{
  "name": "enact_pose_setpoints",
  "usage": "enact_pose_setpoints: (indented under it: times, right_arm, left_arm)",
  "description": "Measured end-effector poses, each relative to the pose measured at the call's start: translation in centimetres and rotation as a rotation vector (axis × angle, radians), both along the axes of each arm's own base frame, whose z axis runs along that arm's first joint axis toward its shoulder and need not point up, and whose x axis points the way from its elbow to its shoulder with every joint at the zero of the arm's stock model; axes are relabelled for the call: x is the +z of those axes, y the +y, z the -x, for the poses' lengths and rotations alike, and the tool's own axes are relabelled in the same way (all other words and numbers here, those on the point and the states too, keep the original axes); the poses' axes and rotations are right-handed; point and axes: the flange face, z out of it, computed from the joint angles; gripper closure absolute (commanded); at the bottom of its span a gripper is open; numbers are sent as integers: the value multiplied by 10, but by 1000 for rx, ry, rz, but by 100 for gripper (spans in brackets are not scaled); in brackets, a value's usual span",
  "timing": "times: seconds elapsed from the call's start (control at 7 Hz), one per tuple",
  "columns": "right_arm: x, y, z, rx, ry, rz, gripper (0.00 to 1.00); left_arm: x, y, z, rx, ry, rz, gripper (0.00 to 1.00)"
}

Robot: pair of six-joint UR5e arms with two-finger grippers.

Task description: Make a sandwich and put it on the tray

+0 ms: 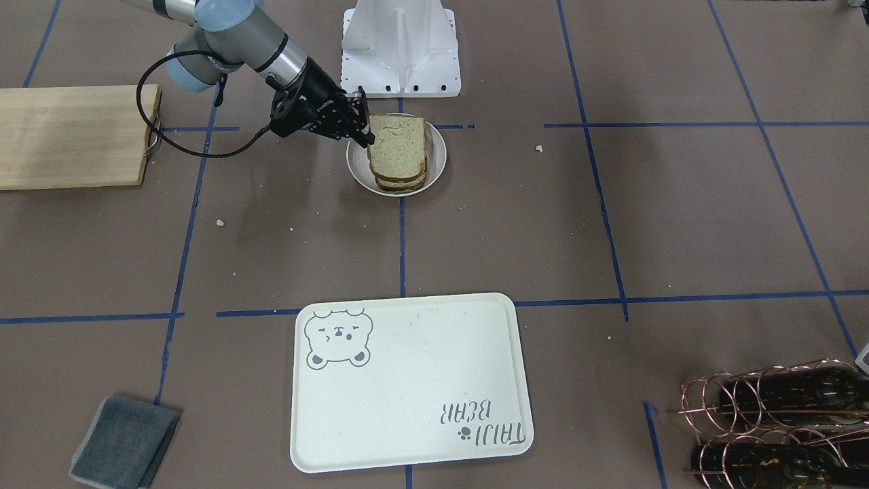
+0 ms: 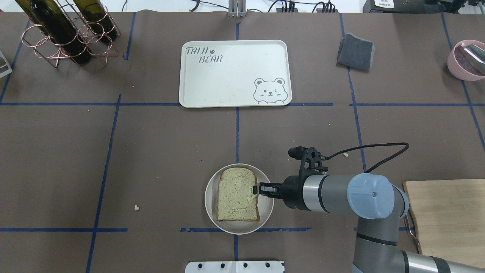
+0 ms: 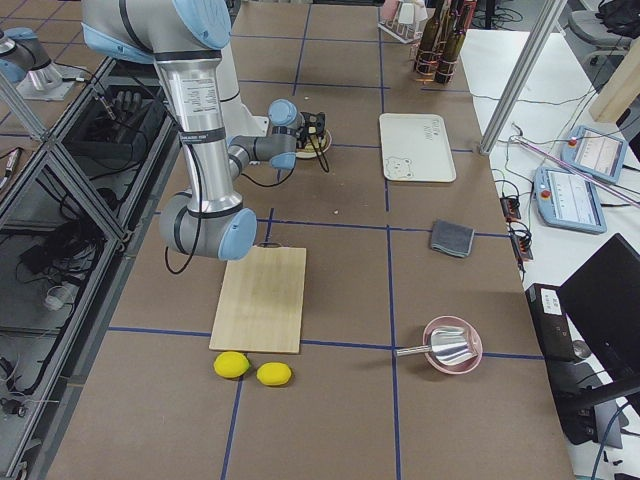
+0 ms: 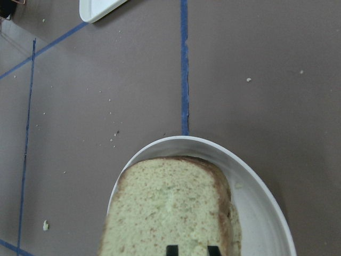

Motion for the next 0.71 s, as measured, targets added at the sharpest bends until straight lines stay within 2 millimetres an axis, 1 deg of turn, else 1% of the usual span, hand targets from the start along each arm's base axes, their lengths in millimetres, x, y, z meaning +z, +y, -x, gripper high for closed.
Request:
enact_pose_setpoints:
  times: [0.14,0.29,0.43,0.57,0.71]
  right_arm:
    - [0,-6,-3,20,31,7,0]
    - [1,-22,-12,46,91,15,0]
    - [7,-44,-24,65,170,8,0]
    - [18,-77,-47,65,273,-4,0]
    - [26,-113,-82,46,373,-14,0]
  left_arm:
    - [-2,0,0,0,0,-4,0]
    - [-8,-2,0,0,0,-19,0]
    - [-21,-5,0,0,-1,-47,0]
    - [-41,-8,0,-1,1,-86,0]
    - [-63,-13,0,-1,5,-133,0]
